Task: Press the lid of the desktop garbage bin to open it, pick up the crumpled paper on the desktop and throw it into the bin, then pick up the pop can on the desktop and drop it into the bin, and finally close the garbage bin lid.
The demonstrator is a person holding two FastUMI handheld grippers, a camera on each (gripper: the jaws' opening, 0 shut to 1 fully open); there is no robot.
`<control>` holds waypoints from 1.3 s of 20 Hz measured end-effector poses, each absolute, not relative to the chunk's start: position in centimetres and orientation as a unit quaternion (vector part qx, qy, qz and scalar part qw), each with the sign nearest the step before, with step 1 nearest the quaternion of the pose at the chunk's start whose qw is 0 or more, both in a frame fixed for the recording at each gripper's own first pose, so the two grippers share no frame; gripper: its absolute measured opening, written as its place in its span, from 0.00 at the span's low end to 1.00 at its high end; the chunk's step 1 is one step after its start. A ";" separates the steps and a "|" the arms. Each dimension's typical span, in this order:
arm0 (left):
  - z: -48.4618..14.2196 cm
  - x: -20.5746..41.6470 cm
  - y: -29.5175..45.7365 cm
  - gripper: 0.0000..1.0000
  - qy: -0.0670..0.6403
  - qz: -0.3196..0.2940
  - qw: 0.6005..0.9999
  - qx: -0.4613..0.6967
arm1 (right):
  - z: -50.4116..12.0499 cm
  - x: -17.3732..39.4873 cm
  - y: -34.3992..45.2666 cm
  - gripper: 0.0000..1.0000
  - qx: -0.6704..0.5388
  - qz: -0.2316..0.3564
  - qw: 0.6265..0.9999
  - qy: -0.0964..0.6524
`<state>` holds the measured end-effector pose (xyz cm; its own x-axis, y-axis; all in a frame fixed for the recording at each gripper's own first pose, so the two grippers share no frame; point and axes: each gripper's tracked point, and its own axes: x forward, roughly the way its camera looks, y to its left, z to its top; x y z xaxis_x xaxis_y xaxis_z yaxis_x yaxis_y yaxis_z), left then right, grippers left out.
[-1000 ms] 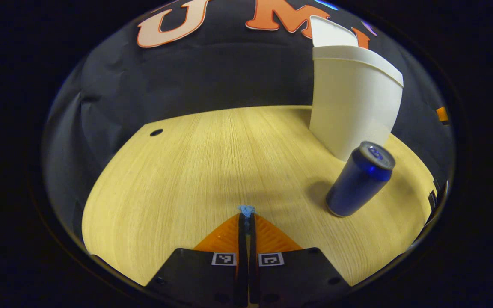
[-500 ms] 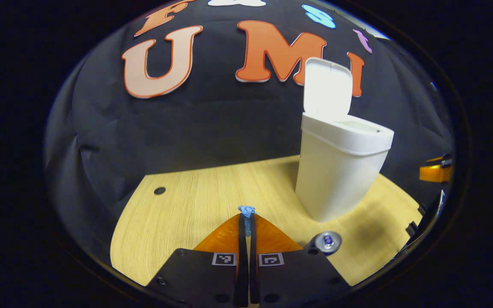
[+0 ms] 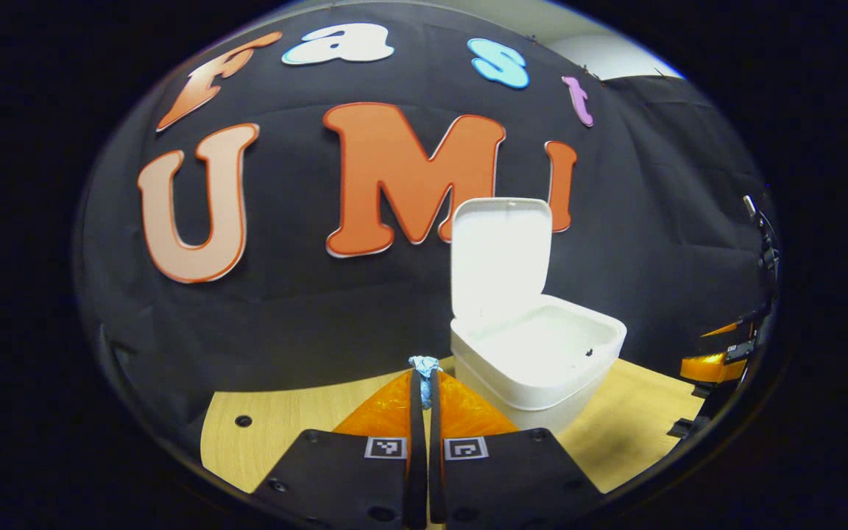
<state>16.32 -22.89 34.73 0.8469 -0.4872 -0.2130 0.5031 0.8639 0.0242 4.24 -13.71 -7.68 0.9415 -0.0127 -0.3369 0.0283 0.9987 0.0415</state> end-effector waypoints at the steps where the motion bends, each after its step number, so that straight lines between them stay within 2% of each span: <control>1: 34.6 16.5 -24.3 0.05 0.096 -0.270 0.957 0.041 | -7.8 4.1 -14.2 0.99 0.026 -0.014 0.985 0.172; 8: 34.1 16.8 -32.4 0.05 0.108 -0.336 0.935 0.025 | -9.0 3.0 -18.1 0.99 0.047 -0.043 0.980 0.188; 13: 32.0 17.7 -35.1 0.05 0.134 -0.337 0.931 0.025 | -9.9 2.3 -20.3 0.99 0.059 -0.060 0.976 0.200; 15: 31.3 17.9 -35.6 0.11 0.141 -0.335 0.931 0.025 | -10.2 2.3 -20.7 0.99 0.063 -0.065 0.975 0.204; 17: 31.3 17.9 -35.6 0.20 0.142 -0.335 0.931 0.020 | -10.6 2.2 -21.0 0.99 0.067 -0.066 0.974 0.208; 18: 31.2 18.0 -35.5 0.31 0.140 -0.330 0.933 0.021 | -10.7 2.1 -21.0 0.99 0.068 -0.066 0.973 0.210; 19: 31.1 18.0 -35.6 0.33 0.139 -0.331 0.933 0.021 | -10.8 2.2 -21.0 0.99 0.069 -0.066 0.973 0.210; 22: 31.7 18.2 -34.8 0.89 0.127 -0.320 0.939 0.019 | -10.7 2.4 -20.5 0.99 0.069 -0.060 0.974 0.209; 23: 32.0 18.3 -34.4 1.00 0.124 -0.313 0.941 0.018 | -10.7 2.6 -20.2 0.99 0.067 -0.058 0.974 0.209; 26: 32.4 18.8 -31.6 1.00 0.116 -0.278 0.953 0.016 | -10.6 3.0 -18.7 0.98 0.065 -0.043 0.975 0.209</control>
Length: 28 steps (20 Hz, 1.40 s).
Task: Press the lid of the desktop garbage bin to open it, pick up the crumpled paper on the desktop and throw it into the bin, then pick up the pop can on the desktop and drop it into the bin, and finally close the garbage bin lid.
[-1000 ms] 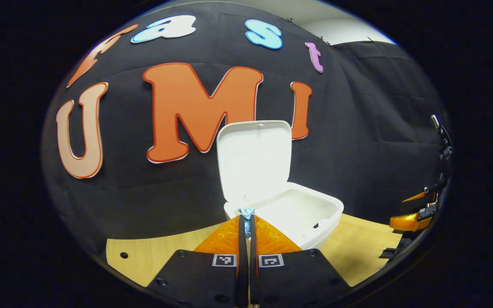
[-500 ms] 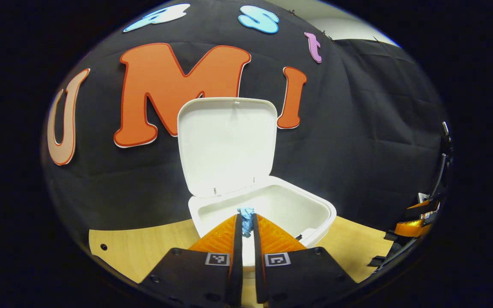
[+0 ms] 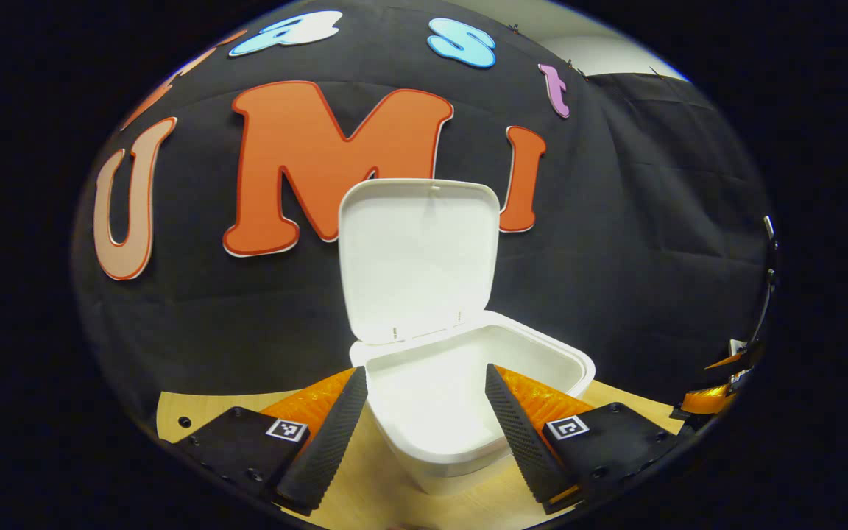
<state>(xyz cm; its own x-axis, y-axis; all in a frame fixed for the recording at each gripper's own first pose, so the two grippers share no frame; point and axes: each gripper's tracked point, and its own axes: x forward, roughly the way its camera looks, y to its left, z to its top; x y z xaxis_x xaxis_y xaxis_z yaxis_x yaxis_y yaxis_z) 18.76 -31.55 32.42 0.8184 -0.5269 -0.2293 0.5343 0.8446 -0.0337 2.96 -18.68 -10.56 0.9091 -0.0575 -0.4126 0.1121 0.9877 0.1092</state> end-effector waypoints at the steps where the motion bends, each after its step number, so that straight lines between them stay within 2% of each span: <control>1: 32.6 18.9 -30.4 1.00 0.110 -0.267 0.957 0.013 | -10.5 3.1 -18.0 0.98 0.064 -0.037 0.975 0.208; 17: 31.5 16.9 -7.3 1.00 0.110 -0.100 0.989 -0.005 | -11.1 5.4 1.1 0.98 0.002 0.118 0.967 0.225; 28: 29.8 15.2 3.9 1.00 0.119 -0.031 0.992 0.007 | -14.9 4.8 13.0 0.98 -0.049 0.205 0.940 0.269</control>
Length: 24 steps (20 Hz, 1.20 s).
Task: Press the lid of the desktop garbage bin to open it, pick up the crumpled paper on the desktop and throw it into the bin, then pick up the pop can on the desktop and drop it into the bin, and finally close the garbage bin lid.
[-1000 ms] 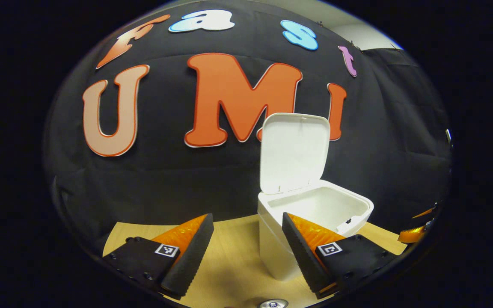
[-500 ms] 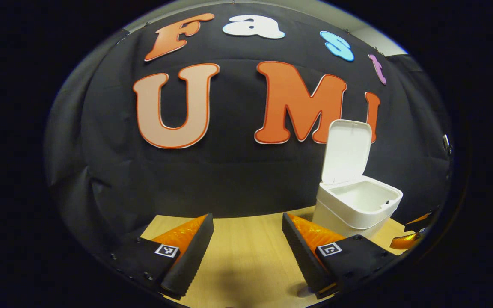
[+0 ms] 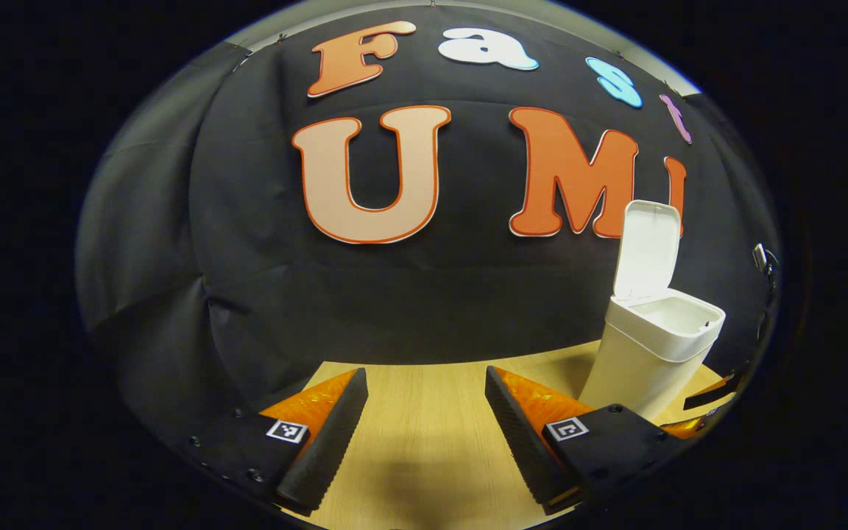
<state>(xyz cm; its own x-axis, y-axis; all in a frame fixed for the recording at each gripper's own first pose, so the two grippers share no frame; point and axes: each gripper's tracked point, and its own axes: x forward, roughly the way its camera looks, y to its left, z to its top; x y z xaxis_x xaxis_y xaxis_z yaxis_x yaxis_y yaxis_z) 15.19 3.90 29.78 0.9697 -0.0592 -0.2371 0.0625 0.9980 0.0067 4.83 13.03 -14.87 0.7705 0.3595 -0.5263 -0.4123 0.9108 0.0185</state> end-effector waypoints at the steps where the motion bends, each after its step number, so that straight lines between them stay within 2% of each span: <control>1: 29.5 15.1 4.4 1.00 0.121 -0.028 0.992 0.007 | -15.3 4.8 13.8 0.98 -0.051 0.210 0.937 0.275; 19: 26.9 14.2 10.0 1.00 0.142 0.003 0.990 0.014 | -28.2 5.0 16.0 0.98 -0.113 0.192 0.893 0.390; 24: 26.0 13.6 10.5 1.00 0.153 0.006 0.988 0.015 | -29.9 5.3 16.2 0.98 -0.129 0.198 0.882 0.408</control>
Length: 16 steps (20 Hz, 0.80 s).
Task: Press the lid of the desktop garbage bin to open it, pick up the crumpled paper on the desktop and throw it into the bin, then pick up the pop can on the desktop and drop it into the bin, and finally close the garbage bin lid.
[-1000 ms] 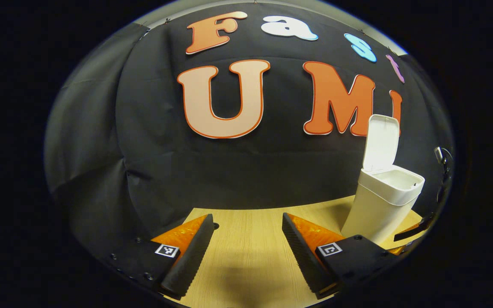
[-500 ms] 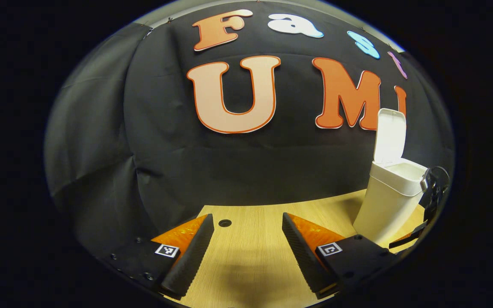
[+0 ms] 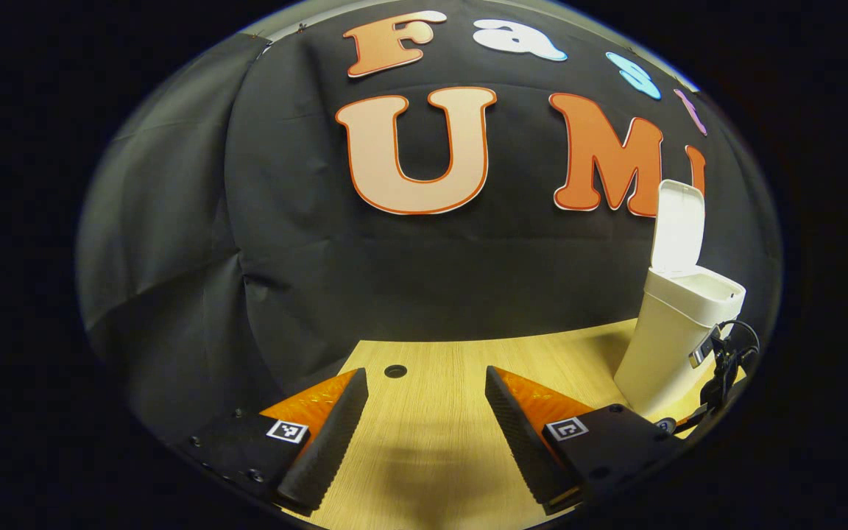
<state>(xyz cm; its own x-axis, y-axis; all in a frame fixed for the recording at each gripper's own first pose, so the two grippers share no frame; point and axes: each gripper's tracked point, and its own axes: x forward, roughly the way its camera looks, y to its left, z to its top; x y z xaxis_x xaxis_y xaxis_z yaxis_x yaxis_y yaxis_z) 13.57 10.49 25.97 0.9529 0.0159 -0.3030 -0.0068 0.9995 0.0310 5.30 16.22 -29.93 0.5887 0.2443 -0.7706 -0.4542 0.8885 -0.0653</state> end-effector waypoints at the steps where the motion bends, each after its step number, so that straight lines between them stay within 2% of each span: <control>1: 26.0 13.4 10.7 1.00 0.154 0.008 0.988 0.015 | -30.1 5.4 16.2 0.98 -0.135 0.197 0.881 0.408; 3: 26.1 13.4 10.6 1.00 0.154 0.009 0.988 0.014 | -30.5 5.5 15.7 0.94 -0.146 0.190 0.878 0.414; 4: 26.0 13.4 10.6 1.00 0.155 0.007 0.988 0.013 | -30.4 5.6 15.8 0.81 -0.145 0.192 0.880 0.410; 5: 26.0 13.3 10.6 1.00 0.155 0.006 0.988 0.012 | -30.3 5.4 15.7 0.76 -0.144 0.191 0.880 0.410; 16: 25.9 13.3 10.1 1.00 0.156 -0.020 0.987 0.015 | -26.8 6.1 16.8 0.75 -0.107 0.193 0.903 0.370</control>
<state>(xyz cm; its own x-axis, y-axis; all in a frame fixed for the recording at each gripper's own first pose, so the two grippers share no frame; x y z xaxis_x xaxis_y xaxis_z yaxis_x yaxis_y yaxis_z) 13.33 10.09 25.92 0.9504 -0.0358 -0.3091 0.0452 0.9987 0.0233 6.06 16.78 -26.76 0.6525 0.2689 -0.7084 -0.4271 0.9028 -0.0507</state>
